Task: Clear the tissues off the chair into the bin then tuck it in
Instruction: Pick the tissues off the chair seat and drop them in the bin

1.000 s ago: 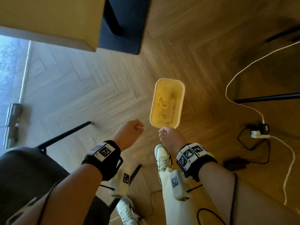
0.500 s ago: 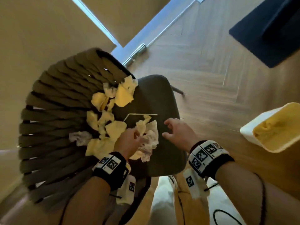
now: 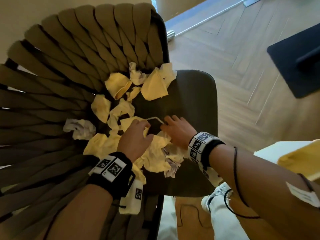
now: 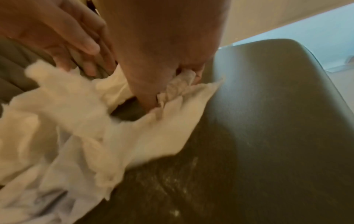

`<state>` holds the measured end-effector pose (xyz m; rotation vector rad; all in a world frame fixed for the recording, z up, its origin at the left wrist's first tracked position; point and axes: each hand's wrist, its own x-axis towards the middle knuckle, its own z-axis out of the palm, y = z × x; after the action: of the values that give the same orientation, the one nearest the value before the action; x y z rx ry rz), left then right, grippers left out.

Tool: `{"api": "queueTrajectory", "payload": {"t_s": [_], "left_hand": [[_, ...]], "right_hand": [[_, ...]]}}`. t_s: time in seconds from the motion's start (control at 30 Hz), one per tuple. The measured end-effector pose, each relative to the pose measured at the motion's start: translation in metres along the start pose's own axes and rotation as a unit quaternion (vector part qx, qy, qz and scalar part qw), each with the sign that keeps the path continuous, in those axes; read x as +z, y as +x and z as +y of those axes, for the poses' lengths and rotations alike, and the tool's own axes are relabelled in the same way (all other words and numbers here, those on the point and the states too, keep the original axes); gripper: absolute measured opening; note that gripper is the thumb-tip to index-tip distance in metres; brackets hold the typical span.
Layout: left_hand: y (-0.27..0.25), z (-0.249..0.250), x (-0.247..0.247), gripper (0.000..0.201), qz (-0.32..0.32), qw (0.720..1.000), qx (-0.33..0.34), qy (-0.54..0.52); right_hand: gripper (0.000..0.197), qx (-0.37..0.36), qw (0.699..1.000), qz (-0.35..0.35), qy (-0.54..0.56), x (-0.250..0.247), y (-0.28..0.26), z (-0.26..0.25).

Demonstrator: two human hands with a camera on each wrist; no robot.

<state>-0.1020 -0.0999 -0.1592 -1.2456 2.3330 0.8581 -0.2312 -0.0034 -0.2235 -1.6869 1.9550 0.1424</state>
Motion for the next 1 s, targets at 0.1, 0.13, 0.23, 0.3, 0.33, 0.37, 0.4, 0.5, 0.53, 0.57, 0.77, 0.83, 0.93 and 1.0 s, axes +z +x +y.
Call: {"api": "queueTrajectory", "payload": {"t_s": [0.1, 0.13, 0.23, 0.3, 0.33, 0.37, 0.4, 0.5, 0.53, 0.57, 0.77, 0.83, 0.93, 1.0], "left_hand": [[0.013, 0.003, 0.004, 0.065, -0.025, 0.998, 0.051, 0.005], [0.018, 0.006, 0.006, 0.075, -0.058, 0.996, 0.067, 0.027], [0.034, 0.013, 0.020, 0.100, -0.164, 0.968, 0.110, 0.153], [0.040, 0.017, 0.033, 0.101, -0.184, 0.950, 0.137, 0.211], [0.041, 0.018, 0.041, 0.093, -0.175, 0.946, 0.151, 0.227], [0.042, 0.019, 0.047, 0.080, -0.153, 0.945, 0.164, 0.238], [0.043, 0.019, 0.052, 0.067, -0.128, 0.947, 0.174, 0.238], [0.047, 0.018, 0.054, 0.039, -0.095, 0.963, 0.165, 0.190], [0.048, 0.018, 0.053, 0.033, -0.090, 0.968, 0.160, 0.171], [0.049, 0.018, 0.051, 0.028, -0.085, 0.973, 0.151, 0.154], [0.030, 0.020, 0.020, 0.006, -0.038, 0.993, 0.080, 0.081], [0.012, 0.018, 0.015, 0.007, -0.026, 0.996, 0.063, 0.061], [-0.021, 0.014, 0.032, 0.045, -0.085, 0.993, 0.007, 0.078], [-0.032, 0.008, 0.053, 0.079, -0.153, 0.978, -0.014, 0.141]], "right_hand": [[0.041, 0.011, 0.997, -0.003, 0.078, -0.003, -0.008, 0.004], [0.039, 0.025, 0.994, -0.001, 0.107, -0.006, -0.013, 0.007], [0.032, 0.063, 0.983, 0.021, 0.170, -0.013, -0.027, 0.016], [0.031, 0.077, 0.980, 0.023, 0.182, -0.016, -0.036, 0.021], [0.030, 0.084, 0.979, 0.021, 0.184, -0.015, -0.041, 0.023], [0.030, 0.092, 0.979, 0.022, 0.183, -0.015, -0.046, 0.024], [0.030, 0.097, 0.979, 0.028, 0.177, -0.014, -0.052, 0.024], [0.043, 0.097, 0.984, 0.064, 0.138, 0.001, -0.075, 0.014], [0.049, 0.103, 0.983, 0.063, 0.140, 0.007, -0.081, 0.007], [0.057, 0.112, 0.981, 0.049, 0.151, 0.014, -0.084, 0.000], [0.078, 0.102, 0.991, -0.019, 0.082, 0.051, -0.068, -0.017], [0.058, 0.093, 0.993, 0.019, 0.074, 0.052, -0.061, -0.013], [0.041, 0.068, 0.992, 0.041, 0.101, 0.051, -0.051, -0.008], [0.041, 0.078, 0.985, 0.054, 0.143, 0.048, -0.050, -0.002]]}}
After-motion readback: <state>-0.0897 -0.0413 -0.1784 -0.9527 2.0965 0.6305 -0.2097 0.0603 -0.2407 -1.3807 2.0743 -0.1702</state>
